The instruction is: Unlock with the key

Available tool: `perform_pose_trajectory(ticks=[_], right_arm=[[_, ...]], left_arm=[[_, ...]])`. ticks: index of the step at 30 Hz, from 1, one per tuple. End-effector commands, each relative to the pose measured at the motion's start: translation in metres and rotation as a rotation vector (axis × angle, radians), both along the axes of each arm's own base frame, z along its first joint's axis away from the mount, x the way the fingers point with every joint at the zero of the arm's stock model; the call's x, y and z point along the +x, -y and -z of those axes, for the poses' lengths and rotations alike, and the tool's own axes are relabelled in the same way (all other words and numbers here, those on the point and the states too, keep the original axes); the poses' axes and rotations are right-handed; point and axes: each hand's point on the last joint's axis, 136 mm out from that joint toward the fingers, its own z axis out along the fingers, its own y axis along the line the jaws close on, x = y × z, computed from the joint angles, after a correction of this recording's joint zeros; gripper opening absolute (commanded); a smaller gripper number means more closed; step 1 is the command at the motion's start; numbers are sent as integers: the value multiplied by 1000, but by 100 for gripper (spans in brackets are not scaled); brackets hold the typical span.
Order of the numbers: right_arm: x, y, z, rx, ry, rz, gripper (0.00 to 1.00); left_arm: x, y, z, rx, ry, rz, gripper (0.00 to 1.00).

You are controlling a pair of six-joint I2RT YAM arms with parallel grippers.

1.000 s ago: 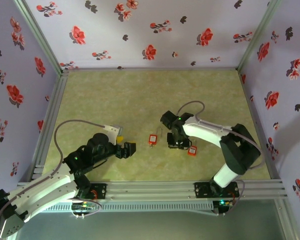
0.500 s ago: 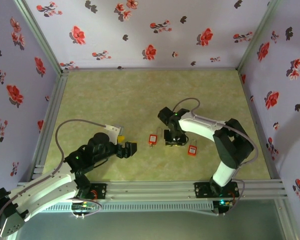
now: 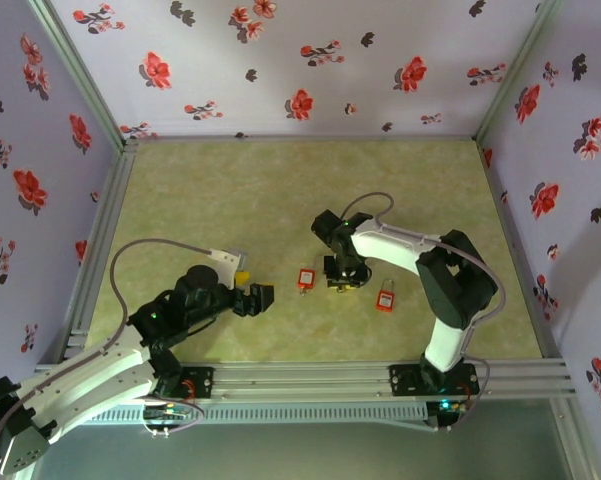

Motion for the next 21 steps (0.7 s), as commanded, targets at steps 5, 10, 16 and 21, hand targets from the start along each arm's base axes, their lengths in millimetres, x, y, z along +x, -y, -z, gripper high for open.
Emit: perform_pose_trajectory(ticks=[5, 10, 16, 21], right_arm=[[-2, 2, 6, -6, -24, -4, 30], [-3, 4, 8, -15, -28, -5, 30], [-3, 4, 12, -22, -38, -9, 30], [-4, 8, 15, -44, -42, -11, 30]], left_arm=[[0, -2, -1, -10, 5, -1, 88], [0, -3, -1, -12, 6, -4, 88], [-1, -3, 0, -9, 1, -4, 88], [0, -4, 0, -9, 2, -5, 88]])
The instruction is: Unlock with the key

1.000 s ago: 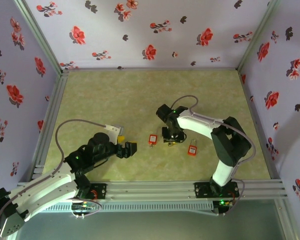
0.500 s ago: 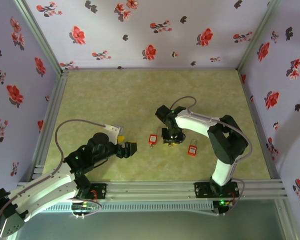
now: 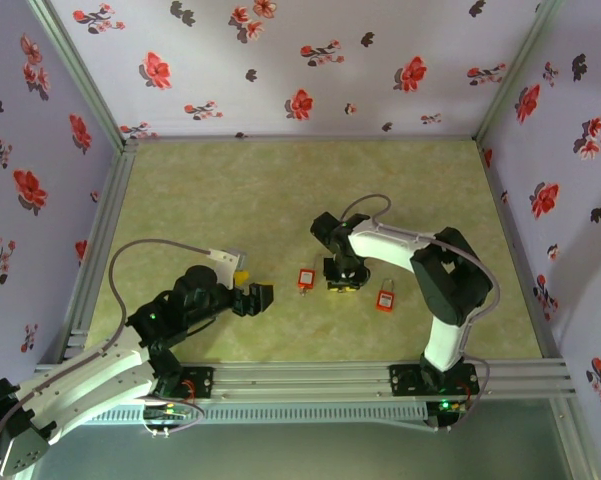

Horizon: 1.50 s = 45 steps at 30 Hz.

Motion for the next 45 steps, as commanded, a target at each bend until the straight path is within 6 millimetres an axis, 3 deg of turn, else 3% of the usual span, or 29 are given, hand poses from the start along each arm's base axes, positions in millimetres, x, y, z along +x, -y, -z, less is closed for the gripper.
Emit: perform_pose_trajectory(ticks=[1, 5, 13, 20, 25, 31, 36, 39, 42, 45], right_arm=[[-1, 6, 6, -23, -17, -12, 30], [-3, 6, 10, -30, -28, -14, 24], [-4, 9, 4, -34, -19, -20, 0], [-5, 9, -9, -11, 17, -41, 0], [4, -2, -50, 58, 171, -120, 0], [10, -11, -123, 241, 410, -193, 0], [6, -16, -171, 391, 543, -203, 0], [6, -30, -199, 532, 609, -202, 0], [8, -37, -217, 613, 677, -205, 0], [9, -43, -222, 663, 706, -214, 0]], left_arm=[[0, -3, 3, 0, -5, -4, 88], [0, -3, 2, -1, -4, -4, 88], [0, -3, 3, -1, -6, -8, 88], [3, 1, -1, -28, -11, -16, 88], [7, 18, -20, -184, -88, -34, 89], [16, 56, -49, -460, -284, -34, 89], [25, 85, -85, -642, -356, 23, 89], [30, 99, -104, -780, -412, 55, 89], [34, 112, -114, -886, -501, 72, 88], [36, 121, -118, -963, -590, 66, 87]])
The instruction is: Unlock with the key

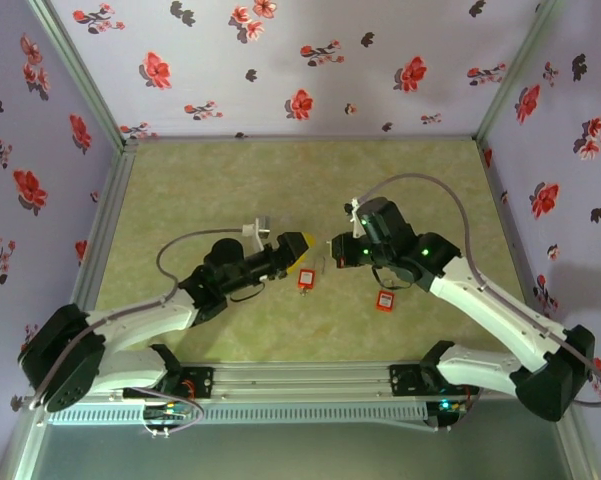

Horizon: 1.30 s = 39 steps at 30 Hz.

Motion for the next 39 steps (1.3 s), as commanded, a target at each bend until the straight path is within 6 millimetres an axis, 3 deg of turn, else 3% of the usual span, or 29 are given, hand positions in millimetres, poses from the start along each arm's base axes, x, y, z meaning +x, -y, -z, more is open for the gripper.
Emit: perform_pose_trajectory(ticks=[1, 6, 19, 30, 39], right_arm=[[4, -15, -15, 104, 57, -38, 0], [-5, -30, -14, 192, 57, -87, 0], [-21, -33, -12, 216, 92, -109, 0], [-20, -36, 16, 154, 40, -102, 0], [-23, -39, 15, 178, 38, -110, 0]], left_arm=[[-3, 13, -47, -233, -74, 39, 87], [4, 19, -41, -258, -152, 5, 85], [11, 24, -10, -200, -236, -32, 67], [9, 25, -19, -200, -207, -20, 36], [7, 22, -15, -165, -195, -18, 8]])
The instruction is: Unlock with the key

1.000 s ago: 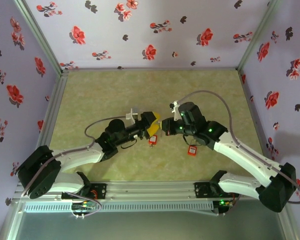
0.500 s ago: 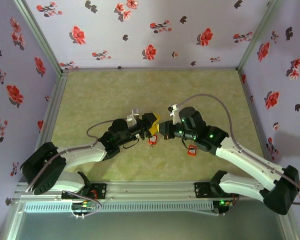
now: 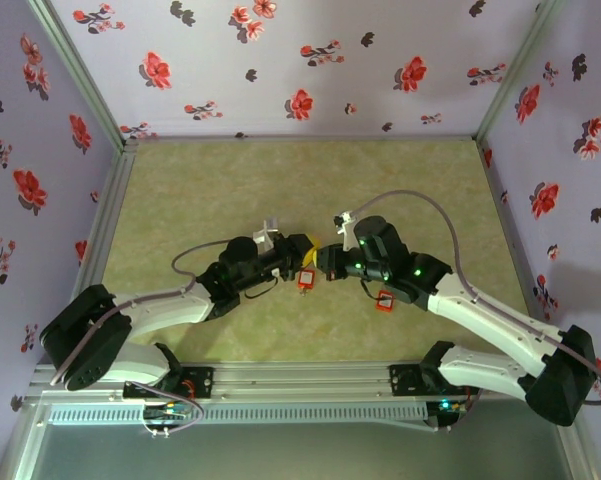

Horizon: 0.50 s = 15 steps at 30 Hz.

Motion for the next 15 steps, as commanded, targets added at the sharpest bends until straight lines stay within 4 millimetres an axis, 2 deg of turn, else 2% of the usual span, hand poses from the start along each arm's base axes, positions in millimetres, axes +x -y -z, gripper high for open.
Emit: perform_pose_trajectory(ticks=[1, 3, 4, 5, 6, 8, 9, 11, 13, 15], right_arm=[[-3, -2, 4, 4, -10, -3, 0], [-4, -3, 5, 8, -17, -8, 0], [-4, -1, 4, 9, -15, -4, 4], [-5, 1, 2, 15, -15, 2, 15], [-5, 4, -2, 28, -12, 15, 21], [-4, 11, -12, 57, -1, 36, 26], [-2, 16, -19, 76, 2, 48, 37], [0, 28, -33, 98, 8, 71, 51], [7, 46, -46, 107, 19, 133, 65], [16, 62, -60, 164, 12, 181, 71]], left_arm=[[-6, 3, -31, -54, 75, 30, 5], [-5, 2, -32, -48, 90, 33, 0], [-6, 1, -33, -44, 101, 38, 0], [-6, 0, -35, -36, 118, 43, 0], [-6, -2, -38, -27, 143, 51, 0], [-7, -5, -42, 6, 192, 79, 0], [-9, -7, -45, 26, 222, 101, 0], [-14, -10, -48, 103, 312, 159, 0], [-24, -14, -50, 184, 400, 228, 0], [-40, -13, -52, 251, 512, 342, 0]])
